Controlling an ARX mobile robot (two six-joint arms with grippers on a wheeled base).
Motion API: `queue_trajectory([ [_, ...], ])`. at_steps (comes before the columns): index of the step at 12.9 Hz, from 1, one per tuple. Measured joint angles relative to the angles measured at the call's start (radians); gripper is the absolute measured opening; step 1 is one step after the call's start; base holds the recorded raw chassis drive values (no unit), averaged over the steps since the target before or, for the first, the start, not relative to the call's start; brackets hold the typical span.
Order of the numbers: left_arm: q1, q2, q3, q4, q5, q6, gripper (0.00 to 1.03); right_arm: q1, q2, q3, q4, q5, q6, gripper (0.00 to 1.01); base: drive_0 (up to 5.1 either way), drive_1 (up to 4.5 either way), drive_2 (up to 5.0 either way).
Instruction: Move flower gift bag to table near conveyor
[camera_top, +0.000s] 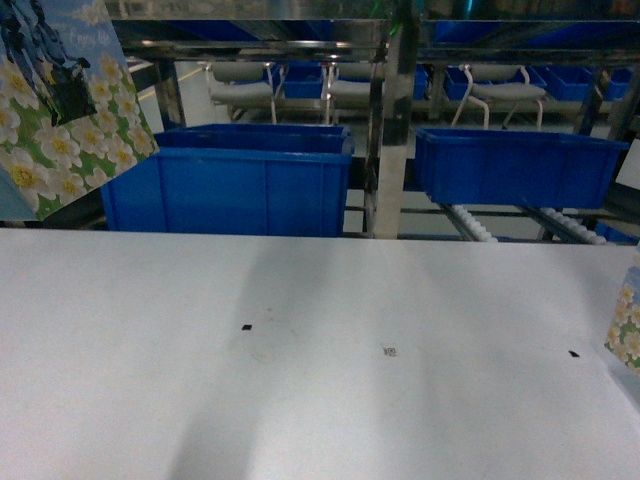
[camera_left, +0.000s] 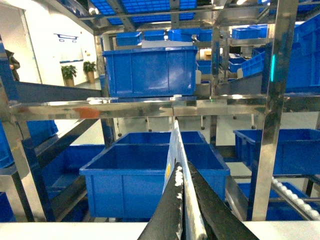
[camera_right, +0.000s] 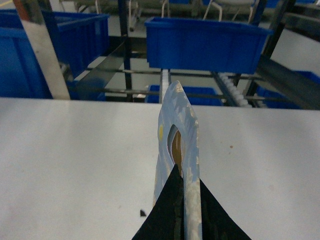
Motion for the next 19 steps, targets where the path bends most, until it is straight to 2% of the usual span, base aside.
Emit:
queue_trajectory([
  [1, 0.0, 0.0, 0.0, 0.0, 0.0, 0.0, 0.02, 0.007, 0.025, 0.004, 0.05, 0.027, 0.008, 0.02, 0.0, 0.0, 0.0],
  [3, 0.0, 0.0, 0.0, 0.0, 0.0, 0.0, 0.02, 0.028, 0.082, 0.021, 0.119, 0.068, 0.054, 0.02, 0.0, 0.0, 0.0],
  [4, 0.0, 0.0, 0.0, 0.0, 0.0, 0.0, 0.02, 0.048, 0.099, 0.027, 0.148, 0.082, 0.058, 0.02, 0.0, 0.0, 0.0],
  [6, 0.0, 0.0, 0.0, 0.0, 0.0, 0.0, 0.02, 0.079, 0.15, 0.035, 0.178, 0.089, 0.072, 0.02, 0.0, 0.0, 0.0],
  [12, 0.0, 0.0, 0.0, 0.0, 0.0, 0.0, 0.02, 0.087, 0.261, 0.043, 0.208, 0.121, 0.142, 0.02, 0.0, 0.0, 0.0],
  [15, 0.0, 0.0, 0.0, 0.0, 0.0, 0.0, 0.02, 0.112, 0.251, -0.017, 0.195, 0.126, 0.163, 0.04, 0.0, 0.0, 0.0],
  [19, 0.0, 0.0, 0.0, 0.0, 0.0, 0.0, 0.02, 0.124, 0.215, -0.104, 0.177, 0.167, 0.185, 0.54, 0.0, 0.0, 0.0],
])
